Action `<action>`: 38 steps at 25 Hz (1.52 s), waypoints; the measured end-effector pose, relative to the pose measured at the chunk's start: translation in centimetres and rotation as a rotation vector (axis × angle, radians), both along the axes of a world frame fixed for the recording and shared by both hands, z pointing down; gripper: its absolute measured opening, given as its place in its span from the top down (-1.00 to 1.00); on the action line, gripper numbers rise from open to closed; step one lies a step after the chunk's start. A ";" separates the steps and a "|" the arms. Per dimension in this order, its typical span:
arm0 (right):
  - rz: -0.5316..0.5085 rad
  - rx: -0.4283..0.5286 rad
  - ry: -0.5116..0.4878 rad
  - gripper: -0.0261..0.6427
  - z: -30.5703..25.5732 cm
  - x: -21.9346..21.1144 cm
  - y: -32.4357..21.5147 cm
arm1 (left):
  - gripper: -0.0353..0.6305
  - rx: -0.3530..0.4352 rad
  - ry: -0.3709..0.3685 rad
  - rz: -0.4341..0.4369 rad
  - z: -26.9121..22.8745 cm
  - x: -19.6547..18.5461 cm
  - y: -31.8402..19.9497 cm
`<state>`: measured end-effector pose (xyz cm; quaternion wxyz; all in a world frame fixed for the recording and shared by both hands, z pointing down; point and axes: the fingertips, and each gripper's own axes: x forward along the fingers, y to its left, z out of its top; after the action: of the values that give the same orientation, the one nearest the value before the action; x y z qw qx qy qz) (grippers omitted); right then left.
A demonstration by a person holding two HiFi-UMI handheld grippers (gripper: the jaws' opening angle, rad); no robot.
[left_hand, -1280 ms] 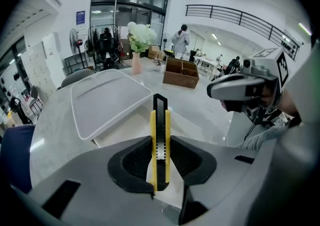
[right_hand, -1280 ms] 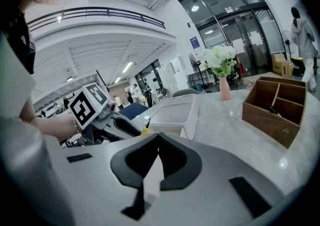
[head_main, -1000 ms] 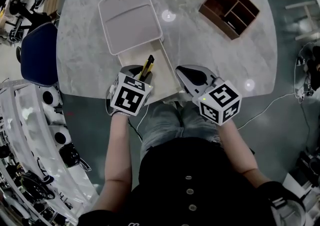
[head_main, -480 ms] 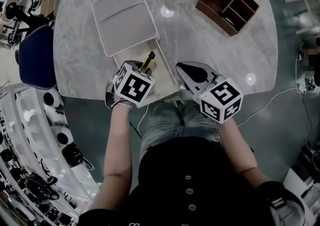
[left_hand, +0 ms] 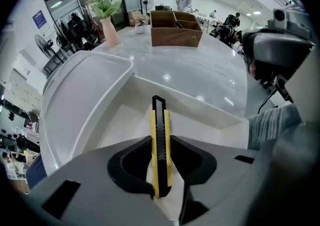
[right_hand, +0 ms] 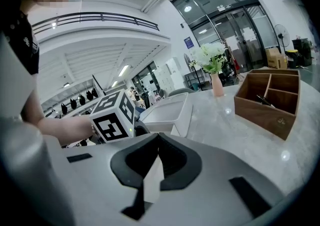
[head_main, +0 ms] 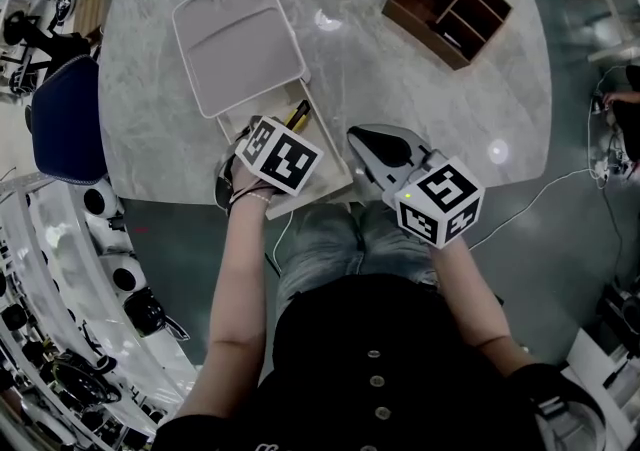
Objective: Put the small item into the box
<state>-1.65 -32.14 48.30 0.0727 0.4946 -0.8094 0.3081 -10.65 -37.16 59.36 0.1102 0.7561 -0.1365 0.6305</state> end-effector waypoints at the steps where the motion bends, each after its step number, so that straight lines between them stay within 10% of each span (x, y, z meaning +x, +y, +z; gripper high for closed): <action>1: 0.001 0.003 -0.002 0.92 -0.1 0.0 0.0 | 0.51 -0.002 -0.012 0.006 0.2 0.1 0.0; 23: 0.038 -0.015 -0.006 0.92 0.0 1.6 0.8 | 0.49 0.056 -0.086 0.081 1.2 0.5 0.1; 38: -0.071 0.022 0.026 0.91 -1.1 -0.7 0.3 | 0.26 0.096 0.146 -0.005 -2.7 0.7 0.1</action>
<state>-2.35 -31.89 47.17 0.0885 0.4702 -0.8289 0.2900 -9.98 -37.04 56.64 0.0852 0.8043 -0.1599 0.5660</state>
